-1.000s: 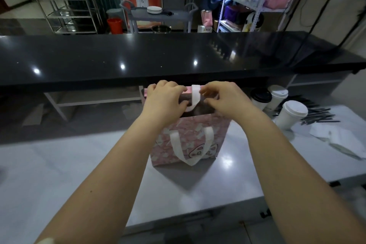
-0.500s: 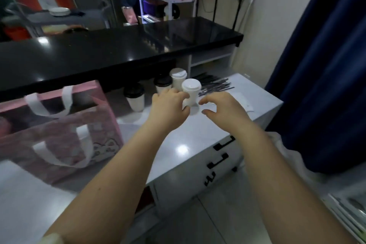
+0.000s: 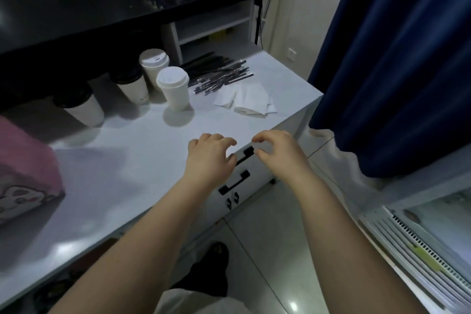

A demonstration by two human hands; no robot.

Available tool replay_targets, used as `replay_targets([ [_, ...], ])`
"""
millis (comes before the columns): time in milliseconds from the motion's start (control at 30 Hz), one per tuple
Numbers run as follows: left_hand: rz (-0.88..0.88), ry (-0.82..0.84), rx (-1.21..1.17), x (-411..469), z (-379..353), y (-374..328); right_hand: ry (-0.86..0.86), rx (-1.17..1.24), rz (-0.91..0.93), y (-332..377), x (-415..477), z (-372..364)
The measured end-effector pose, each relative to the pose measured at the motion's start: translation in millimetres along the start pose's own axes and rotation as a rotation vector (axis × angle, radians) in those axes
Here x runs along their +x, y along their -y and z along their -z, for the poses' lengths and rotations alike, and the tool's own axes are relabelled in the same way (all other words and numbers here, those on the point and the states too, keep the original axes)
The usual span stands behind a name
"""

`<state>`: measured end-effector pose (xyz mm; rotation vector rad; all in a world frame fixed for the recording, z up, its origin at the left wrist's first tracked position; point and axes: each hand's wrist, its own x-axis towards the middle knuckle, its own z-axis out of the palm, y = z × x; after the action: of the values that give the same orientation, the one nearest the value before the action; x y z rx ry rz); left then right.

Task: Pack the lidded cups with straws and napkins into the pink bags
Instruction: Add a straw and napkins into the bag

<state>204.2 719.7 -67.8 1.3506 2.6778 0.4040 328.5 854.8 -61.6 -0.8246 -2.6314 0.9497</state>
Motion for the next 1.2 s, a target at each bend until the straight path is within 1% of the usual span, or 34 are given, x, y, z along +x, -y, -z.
replay_targets([
  [200, 0.085, -0.037, -0.049, 87, -25, 18, 0.023, 0.071, -0.024, -32, 82, -9],
  [300, 0.138, -0.014, -0.093, 144, -35, 29, 0.111, 0.036, -0.027, -43, 134, -9],
  [367, 0.151, 0.002, -0.104, 177, -40, 33, 0.197, 0.008, -0.041, -51, 166, -9],
  [433, 0.159, 0.012, -0.102, 206, -42, 35, 0.243, -0.004, -0.062, -60, 193, -10],
  [533, 0.194, 0.008, -0.104, 242, -45, 37, 0.209, 0.049, -0.123, -78, 227, -16],
  [633, 0.236, 0.02, -0.129, 256, -52, 39, 0.2, 0.114, -0.216, -92, 255, -23],
  [700, 0.27, 0.019, -0.142, 259, -58, 41, 0.178, 0.073, -0.161, -101, 274, -28],
  [767, 0.3, -0.005, -0.164, 262, -63, 43, 0.193, 0.004, -0.103, -108, 294, -31],
  [867, 0.329, -0.055, -0.198, 268, -67, 39, 0.289, -0.147, -0.081, -116, 318, -32],
  [933, 0.378, -0.084, -0.2, 272, -68, 32, 0.342, -0.204, -0.051, -122, 330, -30],
  [1100, 0.505, -0.138, -0.174, 275, -71, 12, 0.42, -0.155, 0.012, -133, 348, -20],
  [1200, 0.579, -0.203, -0.166, 275, -72, 0, 0.421, -0.056, 0.112, -139, 349, -20],
])
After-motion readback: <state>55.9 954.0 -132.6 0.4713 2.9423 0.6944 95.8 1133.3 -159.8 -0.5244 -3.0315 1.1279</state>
